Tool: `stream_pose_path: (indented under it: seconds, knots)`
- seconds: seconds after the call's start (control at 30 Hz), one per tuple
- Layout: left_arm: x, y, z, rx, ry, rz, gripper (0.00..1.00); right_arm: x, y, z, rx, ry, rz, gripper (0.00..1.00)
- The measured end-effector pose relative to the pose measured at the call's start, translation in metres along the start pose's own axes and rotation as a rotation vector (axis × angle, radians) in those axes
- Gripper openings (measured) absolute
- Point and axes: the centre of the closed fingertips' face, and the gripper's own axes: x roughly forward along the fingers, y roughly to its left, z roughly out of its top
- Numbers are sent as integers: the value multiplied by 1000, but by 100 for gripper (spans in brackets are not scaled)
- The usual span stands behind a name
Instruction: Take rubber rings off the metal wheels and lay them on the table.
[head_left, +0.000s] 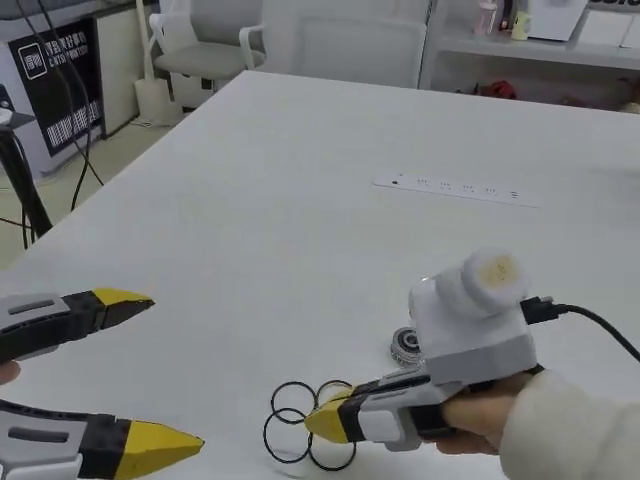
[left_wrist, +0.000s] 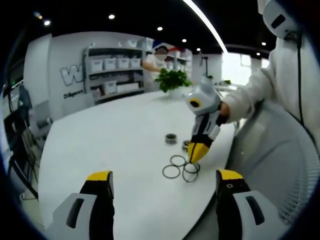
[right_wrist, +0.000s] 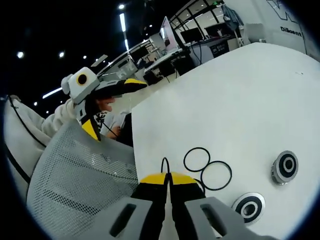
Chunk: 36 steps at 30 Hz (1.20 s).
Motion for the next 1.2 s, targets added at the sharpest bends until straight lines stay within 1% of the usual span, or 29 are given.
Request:
stream_pose_path:
  seconds: [0.13, 0.2, 0.3, 0.43, 0.57, 0.7, 0.77, 0.8, 0.9, 1.0, 1.03, 1.1, 1.2]
  knots:
    - [-1, 3, 4, -5, -18, 15, 84, 3, -1, -3, -28, 6, -18, 0]
    - [-1, 4, 3, -5, -17, 20, 84, 5, -2, -3, -38, 7, -21, 0]
    - [-2, 6, 2, -7, -12, 23, 83, 8, -7, -4, -73, 6, -57, 0]
    - [-2, 7, 2, -6, -11, 26, 83, 10, -10, -3, -67, -1, -61, 0]
    - [-1, 6, 5, -4, -15, 26, 83, 13, -10, -4, -76, 0, -61, 4]
    - [-1, 6, 4, -4, -14, 30, 83, 11, -14, -3, -90, -4, -72, 5]
    - [-1, 6, 4, -4, -12, 30, 83, 7, -17, -1, -92, -10, -81, 7]
    - [-2, 6, 4, -4, -10, 31, 83, 4, -21, 2, -103, -15, -93, 8]
    - [-2, 7, 4, -3, -11, 31, 83, -5, -26, 8, -108, -36, -108, 8]
    - [-1, 7, 4, 0, -11, 30, 83, -19, -29, 17, -105, -68, -123, 11]
    - [-1, 7, 5, -1, -12, 30, 83, -25, -31, 21, -115, -85, -137, 12]
    - [0, 7, 5, -1, -12, 29, 83, -35, -34, 29, -119, -116, -149, 16]
    - [2, 6, 6, -1, -13, 24, 83, -49, -37, 40, -100, -168, -160, 21]
